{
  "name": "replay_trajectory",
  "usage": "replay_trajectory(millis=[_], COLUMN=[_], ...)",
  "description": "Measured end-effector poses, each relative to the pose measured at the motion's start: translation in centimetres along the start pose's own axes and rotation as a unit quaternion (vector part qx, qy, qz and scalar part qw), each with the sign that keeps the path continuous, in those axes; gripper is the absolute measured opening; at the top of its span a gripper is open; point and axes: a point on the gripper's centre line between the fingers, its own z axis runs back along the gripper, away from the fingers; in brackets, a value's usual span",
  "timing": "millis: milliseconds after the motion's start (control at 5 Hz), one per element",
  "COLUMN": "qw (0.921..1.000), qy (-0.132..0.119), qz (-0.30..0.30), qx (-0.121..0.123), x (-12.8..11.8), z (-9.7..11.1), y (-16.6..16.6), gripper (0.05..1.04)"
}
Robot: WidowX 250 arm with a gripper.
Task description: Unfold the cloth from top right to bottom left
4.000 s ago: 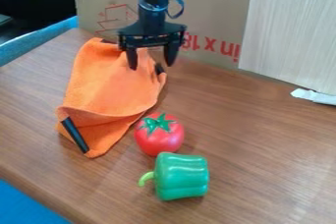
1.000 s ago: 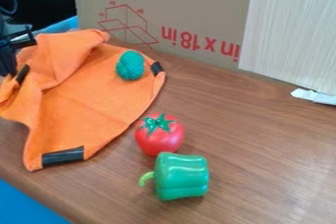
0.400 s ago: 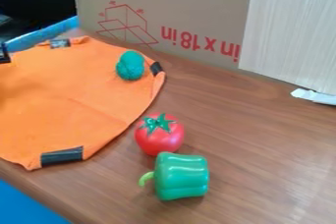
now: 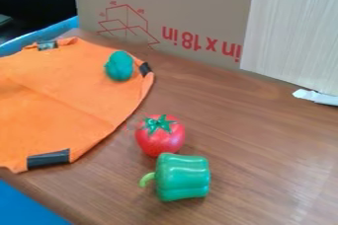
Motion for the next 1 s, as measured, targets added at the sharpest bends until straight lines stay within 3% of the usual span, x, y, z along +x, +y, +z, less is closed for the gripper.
replay_trajectory(millis=[200, 400, 600, 800, 1000], qw=[0.9987, 0.9960, 0.9951, 0.9965, 0.9981], qy=[-0.007, -0.018, -0.022, -0.006, -0.002], qz=[-0.021, -0.046, -0.053, -0.053, -0.054], qx=[0.046, 0.074, 0.080, 0.064, 0.030], x=[0.4, 0.8, 0.9, 0.5, 1.0], z=[-0.7, -0.7, -0.9, -0.9, 1.6], y=[1.3, 2.2, 3.1, 3.4, 4.3], gripper=[0.206, 0.461, 0.770, 0.992, 1.001])
